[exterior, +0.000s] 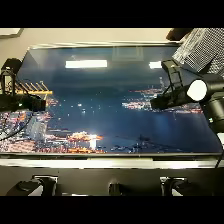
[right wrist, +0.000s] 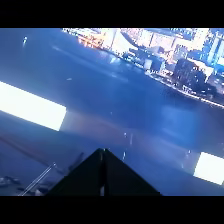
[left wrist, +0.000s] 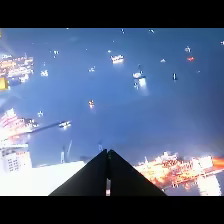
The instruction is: Fold the clothes and pants, and hang the long-sleeved shirts on hangers.
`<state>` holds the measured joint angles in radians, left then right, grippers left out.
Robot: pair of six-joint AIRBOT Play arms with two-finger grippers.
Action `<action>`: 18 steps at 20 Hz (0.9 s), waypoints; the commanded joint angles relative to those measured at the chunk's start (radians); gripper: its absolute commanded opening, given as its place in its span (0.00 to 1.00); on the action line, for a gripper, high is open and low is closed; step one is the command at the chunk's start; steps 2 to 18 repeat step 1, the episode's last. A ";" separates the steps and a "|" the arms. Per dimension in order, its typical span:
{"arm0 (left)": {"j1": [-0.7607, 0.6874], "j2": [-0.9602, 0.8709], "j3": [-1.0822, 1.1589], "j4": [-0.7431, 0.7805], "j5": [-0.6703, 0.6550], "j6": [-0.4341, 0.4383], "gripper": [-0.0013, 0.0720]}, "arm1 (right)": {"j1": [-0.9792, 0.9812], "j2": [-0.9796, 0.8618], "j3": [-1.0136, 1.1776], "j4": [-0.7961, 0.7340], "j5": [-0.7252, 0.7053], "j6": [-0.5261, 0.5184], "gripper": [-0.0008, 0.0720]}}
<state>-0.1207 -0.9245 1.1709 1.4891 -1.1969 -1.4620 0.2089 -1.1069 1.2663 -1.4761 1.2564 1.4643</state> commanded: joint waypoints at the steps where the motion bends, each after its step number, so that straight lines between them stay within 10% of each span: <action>1: 0.001 -0.001 0.000 0.000 0.000 0.000 0.06 | 0.001 0.001 0.000 0.001 0.000 -0.002 0.06; 18: 0.001 -0.001 0.000 0.000 0.000 0.000 0.06 | 0.001 0.001 0.000 0.001 0.000 -0.002 0.06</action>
